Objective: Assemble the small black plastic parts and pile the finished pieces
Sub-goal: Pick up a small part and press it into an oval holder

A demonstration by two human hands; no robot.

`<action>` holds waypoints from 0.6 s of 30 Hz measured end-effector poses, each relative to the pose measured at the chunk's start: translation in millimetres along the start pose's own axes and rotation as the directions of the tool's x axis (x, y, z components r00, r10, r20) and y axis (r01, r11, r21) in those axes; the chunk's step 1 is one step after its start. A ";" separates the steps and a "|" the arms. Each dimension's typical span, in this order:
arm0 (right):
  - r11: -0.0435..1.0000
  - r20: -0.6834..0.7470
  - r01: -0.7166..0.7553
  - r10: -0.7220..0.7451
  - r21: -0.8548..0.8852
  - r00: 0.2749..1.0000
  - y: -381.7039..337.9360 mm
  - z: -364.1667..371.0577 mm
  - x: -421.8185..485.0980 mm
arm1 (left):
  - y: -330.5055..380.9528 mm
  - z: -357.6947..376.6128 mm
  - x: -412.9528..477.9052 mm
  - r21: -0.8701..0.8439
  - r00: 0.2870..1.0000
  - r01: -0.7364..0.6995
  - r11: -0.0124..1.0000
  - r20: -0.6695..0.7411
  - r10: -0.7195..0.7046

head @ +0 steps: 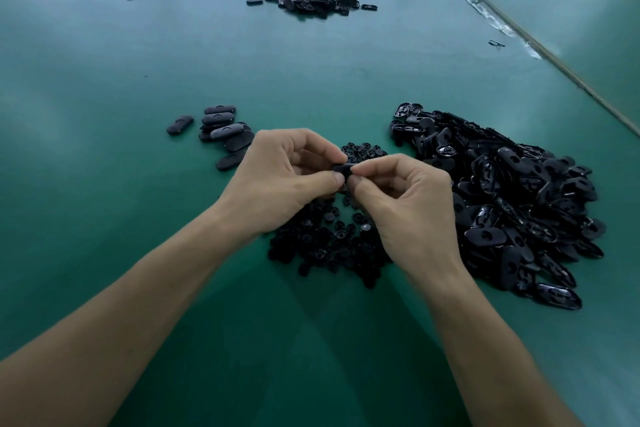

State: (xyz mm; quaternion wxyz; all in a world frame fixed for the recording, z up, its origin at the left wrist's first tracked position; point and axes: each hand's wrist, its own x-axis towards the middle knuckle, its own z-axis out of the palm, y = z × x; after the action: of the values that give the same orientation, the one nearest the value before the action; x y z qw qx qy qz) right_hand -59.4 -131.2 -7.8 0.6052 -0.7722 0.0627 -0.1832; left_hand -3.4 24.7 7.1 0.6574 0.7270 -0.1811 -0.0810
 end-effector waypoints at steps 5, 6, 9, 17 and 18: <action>1.000 0.010 -0.005 0.005 0.017 1.000 2.1 4.3 -2.6 | -1.1 -0.3 -0.3 0.071 1.000 -0.012 0.997 -0.001 0.012; 1.000 0.015 -0.004 0.004 0.015 1.000 2.0 5.1 -3.4 | -1.4 0.4 -0.3 0.080 1.000 -0.014 0.997 -0.007 0.014; 1.000 0.011 0.015 -0.015 -0.001 1.000 1.5 4.8 -4.1 | -2.3 1.6 -0.2 0.082 1.000 -0.018 0.996 -0.017 0.019; 1.000 0.014 0.002 -0.003 0.030 1.000 0.6 5.8 -3.5 | -4.7 0.7 2.2 0.019 0.999 -0.018 1.000 -0.037 0.019; 0.999 0.012 0.000 -0.001 0.047 1.000 0.8 5.6 -2.8 | -5.0 0.8 2.5 0.009 0.999 -0.019 1.000 -0.036 0.019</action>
State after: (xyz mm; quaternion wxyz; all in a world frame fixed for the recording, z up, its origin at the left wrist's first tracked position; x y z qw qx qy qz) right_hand -59.9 -125.3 -10.3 0.6233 -0.7590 0.0546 -0.1799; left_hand -0.6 23.4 2.4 0.6581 0.7294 -0.1764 -0.0610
